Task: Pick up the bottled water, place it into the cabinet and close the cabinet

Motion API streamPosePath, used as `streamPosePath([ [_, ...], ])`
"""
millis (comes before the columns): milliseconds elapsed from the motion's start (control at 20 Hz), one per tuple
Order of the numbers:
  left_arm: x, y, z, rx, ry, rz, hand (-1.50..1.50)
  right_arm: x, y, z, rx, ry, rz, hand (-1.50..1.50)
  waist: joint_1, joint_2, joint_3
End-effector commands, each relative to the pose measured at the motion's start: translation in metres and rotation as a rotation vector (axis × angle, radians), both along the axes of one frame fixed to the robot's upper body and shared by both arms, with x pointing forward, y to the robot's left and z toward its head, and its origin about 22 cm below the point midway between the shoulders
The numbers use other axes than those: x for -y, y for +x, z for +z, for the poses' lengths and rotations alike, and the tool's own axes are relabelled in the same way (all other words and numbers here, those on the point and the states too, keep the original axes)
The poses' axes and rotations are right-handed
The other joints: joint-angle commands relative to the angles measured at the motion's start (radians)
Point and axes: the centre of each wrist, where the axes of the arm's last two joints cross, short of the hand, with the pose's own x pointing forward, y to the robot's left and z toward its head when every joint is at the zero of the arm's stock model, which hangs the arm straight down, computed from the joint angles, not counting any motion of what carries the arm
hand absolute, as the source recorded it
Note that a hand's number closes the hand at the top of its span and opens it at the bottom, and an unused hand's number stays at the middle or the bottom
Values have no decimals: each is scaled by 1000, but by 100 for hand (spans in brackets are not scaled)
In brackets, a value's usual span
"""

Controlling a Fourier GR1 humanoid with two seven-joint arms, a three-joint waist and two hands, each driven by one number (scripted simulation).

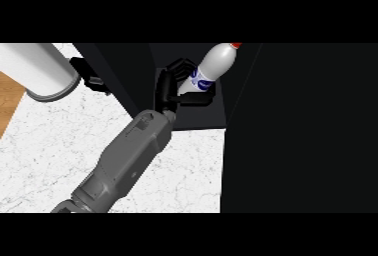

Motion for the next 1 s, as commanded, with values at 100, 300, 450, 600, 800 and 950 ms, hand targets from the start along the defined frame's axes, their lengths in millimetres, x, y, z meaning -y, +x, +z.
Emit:
streamPosePath([
  [100, -16, 20, -4, 18, 221, 50, 150, 2, -3, 29, 53, 68, 28, -150, -9, 6, 0],
  [300, -35, 20, -25, -44, 253, 132, 150, 3, 0, 14, 53, 77, 23, -150, -22, 15, 0],
  [450, -30, 29, -11, -70, 206, 208, 150, 3, -2, 18, 25, 67, 33, -150, -20, 13, -1],
  [600, -23, 31, -6, -47, 190, 251, 150, 3, 3, 12, 37, 54, 40, -150, -33, 20, -1],
  [800, -42, 35, -10, -26, 290, 251, 150, 5, 4, 12, 50, 43, 55, -150, -39, 27, -1],
  [950, -56, 41, -4, 17, 344, 289, -150, 5, 4, 4, 50, 60, 61, -150, -51, 28, -1],
])
